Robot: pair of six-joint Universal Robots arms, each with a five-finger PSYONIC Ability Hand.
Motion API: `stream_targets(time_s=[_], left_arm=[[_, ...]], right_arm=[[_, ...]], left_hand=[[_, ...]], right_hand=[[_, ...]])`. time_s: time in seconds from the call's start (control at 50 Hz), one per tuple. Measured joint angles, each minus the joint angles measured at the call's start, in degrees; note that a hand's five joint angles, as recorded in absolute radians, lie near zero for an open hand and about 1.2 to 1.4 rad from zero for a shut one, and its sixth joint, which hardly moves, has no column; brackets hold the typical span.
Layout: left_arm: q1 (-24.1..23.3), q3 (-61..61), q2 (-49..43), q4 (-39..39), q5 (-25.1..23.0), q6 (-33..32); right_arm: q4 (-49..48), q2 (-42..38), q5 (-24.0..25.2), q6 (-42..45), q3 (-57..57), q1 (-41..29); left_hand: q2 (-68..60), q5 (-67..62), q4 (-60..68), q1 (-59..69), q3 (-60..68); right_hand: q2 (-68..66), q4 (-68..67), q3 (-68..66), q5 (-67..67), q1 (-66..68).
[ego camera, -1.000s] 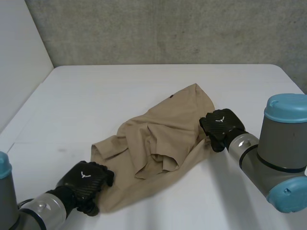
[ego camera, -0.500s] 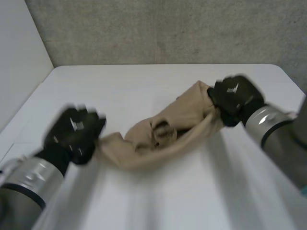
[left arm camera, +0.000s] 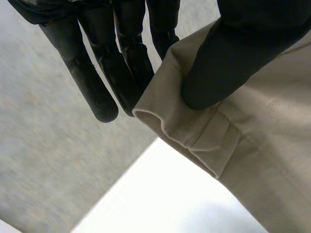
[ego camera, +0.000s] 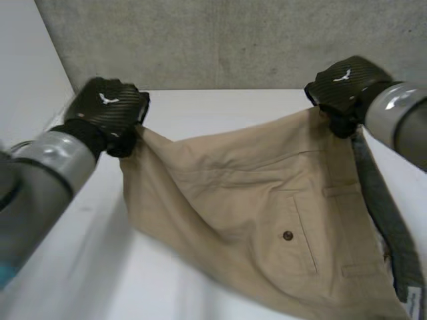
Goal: Fold the shorts.
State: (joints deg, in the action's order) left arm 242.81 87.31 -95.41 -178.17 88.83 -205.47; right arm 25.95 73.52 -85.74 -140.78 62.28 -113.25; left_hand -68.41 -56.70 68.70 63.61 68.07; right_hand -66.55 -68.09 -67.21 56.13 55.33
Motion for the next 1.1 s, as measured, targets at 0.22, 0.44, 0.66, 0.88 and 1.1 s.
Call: stream_targets(time_s=[0.22,0.44,0.66,0.88,1.1], left_arm=[[1.3,-25.58,-14.15,-6.88,2.86,0.67],[0.53,-24.13,-7.53,-21.07,4.9,1.31],[-1.18,-2.52,2.57,-18.12,4.66,1.3],[-1.27,5.07,6.8,-17.32,4.53,1.39],[-3.75,8.67,-3.15,-15.9,4.63,2.52]], right_arm=[[-22.7,-9.47,-4.38,-8.42,-14.13,-0.31],[-27.42,-2.51,-0.28,-10.54,-15.82,0.41],[5.79,-1.65,10.01,-9.19,-14.79,6.09],[14.08,-4.45,13.71,-8.33,-13.71,8.59],[9.82,-18.5,10.36,-9.11,-9.49,7.79]], left_hand=[[-0.12,0.0,0.01,0.0,0.2],[-0.12,0.0,0.02,0.0,0.2],[-0.13,0.0,0.02,0.06,0.2],[-0.13,0.0,0.02,0.06,0.2],[-0.13,0.0,0.02,0.06,0.2]], right_hand=[[0.0,-0.01,0.0,0.0,0.0],[0.0,-0.01,-0.34,0.0,0.0],[0.0,-0.01,-0.54,0.0,0.0],[0.0,-0.01,-0.54,0.0,0.0],[18.95,19.98,19.24,-17.8,-15.01]])
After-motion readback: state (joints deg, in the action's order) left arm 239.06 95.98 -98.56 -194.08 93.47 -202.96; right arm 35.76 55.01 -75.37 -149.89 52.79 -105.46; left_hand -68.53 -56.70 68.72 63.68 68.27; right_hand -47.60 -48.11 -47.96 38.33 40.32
